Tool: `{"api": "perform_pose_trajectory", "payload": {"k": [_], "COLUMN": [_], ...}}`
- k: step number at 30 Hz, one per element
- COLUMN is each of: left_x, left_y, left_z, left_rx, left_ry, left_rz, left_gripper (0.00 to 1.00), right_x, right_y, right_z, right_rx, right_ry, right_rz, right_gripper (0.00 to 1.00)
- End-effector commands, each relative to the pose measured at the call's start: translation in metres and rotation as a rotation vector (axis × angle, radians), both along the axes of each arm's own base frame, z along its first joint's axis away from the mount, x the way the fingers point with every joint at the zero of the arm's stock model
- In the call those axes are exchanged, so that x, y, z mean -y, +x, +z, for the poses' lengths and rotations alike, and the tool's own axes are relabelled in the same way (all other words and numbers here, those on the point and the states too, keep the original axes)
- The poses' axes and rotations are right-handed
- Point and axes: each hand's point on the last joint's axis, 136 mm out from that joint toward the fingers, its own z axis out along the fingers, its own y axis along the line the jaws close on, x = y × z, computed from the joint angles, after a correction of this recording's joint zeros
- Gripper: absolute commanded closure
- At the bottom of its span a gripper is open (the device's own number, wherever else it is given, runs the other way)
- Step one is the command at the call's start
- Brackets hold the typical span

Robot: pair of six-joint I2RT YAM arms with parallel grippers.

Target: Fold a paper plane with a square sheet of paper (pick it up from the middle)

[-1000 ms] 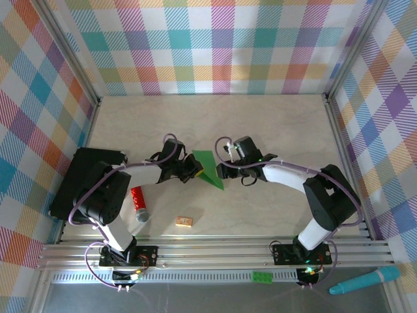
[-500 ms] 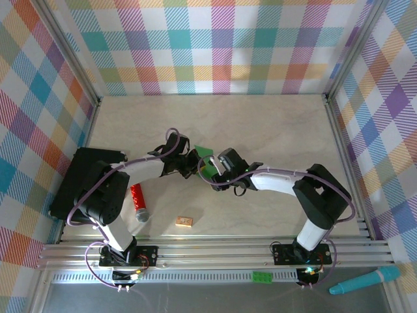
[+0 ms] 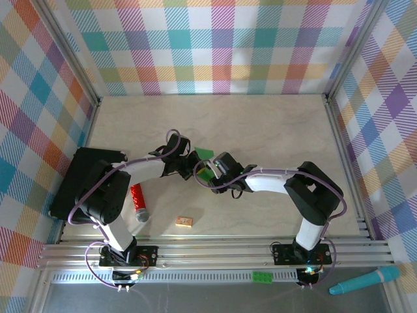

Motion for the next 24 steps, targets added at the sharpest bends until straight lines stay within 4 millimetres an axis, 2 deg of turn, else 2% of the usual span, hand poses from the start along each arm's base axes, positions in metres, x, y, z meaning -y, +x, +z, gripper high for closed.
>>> {"api": "perform_pose_trajectory", "payload": {"k": [1,10,16,24], "left_x": [0.005,0.005,0.005,0.003], "left_y": [-0.004,-0.006,-0.006,-0.007], "left_z": [-0.002,-0.006,-0.006,-0.004], "left_rx": [-0.014,-0.024,-0.025,-0.024], "left_ry": [0.007,0.006,0.008,0.017], "left_rz": [-0.016,-0.014,-0.013,-0.012], "left_gripper": [0.99,0.98,0.98,0.97], "right_x": [-0.010,-0.012,-0.009,-0.003], "right_y": [0.009,0.014,0.013,0.011], "right_z": [0.005,0.009,-0.002,-0.006], "right_rx": [0.032,0.043,0.030,0.035], "right_ry": [0.014,0.020,-0.002,-0.020], "right_rz": [-0.011,-0.027,-0.034,-0.040], "right_gripper": [0.60,0.63,0.68,0.67]}}
